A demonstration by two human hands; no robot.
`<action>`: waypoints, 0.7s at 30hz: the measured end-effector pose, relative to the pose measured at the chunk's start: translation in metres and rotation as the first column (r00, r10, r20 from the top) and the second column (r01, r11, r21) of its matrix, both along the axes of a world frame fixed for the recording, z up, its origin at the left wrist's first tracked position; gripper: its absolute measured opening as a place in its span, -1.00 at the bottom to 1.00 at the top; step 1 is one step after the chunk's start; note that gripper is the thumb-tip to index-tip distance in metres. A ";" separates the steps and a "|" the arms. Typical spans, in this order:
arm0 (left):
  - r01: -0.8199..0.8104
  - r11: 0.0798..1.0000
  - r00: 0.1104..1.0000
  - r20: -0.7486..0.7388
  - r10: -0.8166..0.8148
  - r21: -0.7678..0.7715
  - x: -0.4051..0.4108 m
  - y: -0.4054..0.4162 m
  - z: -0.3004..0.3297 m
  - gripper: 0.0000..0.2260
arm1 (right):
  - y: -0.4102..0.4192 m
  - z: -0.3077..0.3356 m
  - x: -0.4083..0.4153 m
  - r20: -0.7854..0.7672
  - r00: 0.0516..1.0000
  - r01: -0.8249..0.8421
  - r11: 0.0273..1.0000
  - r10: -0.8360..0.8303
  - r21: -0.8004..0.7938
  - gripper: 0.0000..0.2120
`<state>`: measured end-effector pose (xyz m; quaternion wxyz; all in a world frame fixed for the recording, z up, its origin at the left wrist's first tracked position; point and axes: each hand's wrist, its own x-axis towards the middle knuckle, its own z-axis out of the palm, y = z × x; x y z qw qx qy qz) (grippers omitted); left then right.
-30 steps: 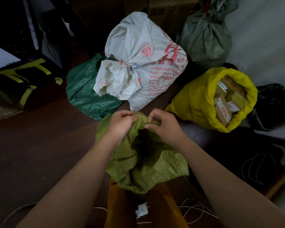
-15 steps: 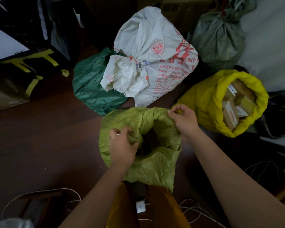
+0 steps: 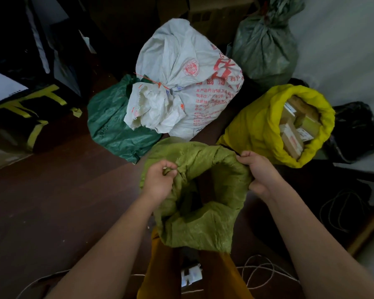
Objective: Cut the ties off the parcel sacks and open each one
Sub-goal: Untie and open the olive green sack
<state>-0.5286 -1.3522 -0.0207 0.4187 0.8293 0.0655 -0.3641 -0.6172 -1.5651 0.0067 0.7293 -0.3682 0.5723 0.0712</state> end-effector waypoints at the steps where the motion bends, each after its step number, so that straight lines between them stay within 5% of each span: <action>1: 0.005 1.000 1.000 -0.024 -0.005 -0.006 0.003 -0.002 0.004 -0.88 | -0.001 0.005 -0.003 -0.011 1.000 0.003 1.000 -0.003 0.022 -0.71; 10: 0.160 0.982 0.982 -0.088 -0.169 -0.106 0.021 -0.035 0.042 -0.85 | -0.010 0.054 -0.048 -0.067 0.997 -0.036 0.990 0.046 0.133 -0.71; 21: 0.365 0.921 0.928 -0.028 -0.372 -0.139 0.013 -0.070 0.046 -0.82 | 0.004 0.047 -0.103 -0.048 0.990 0.140 0.976 -0.134 0.166 -0.64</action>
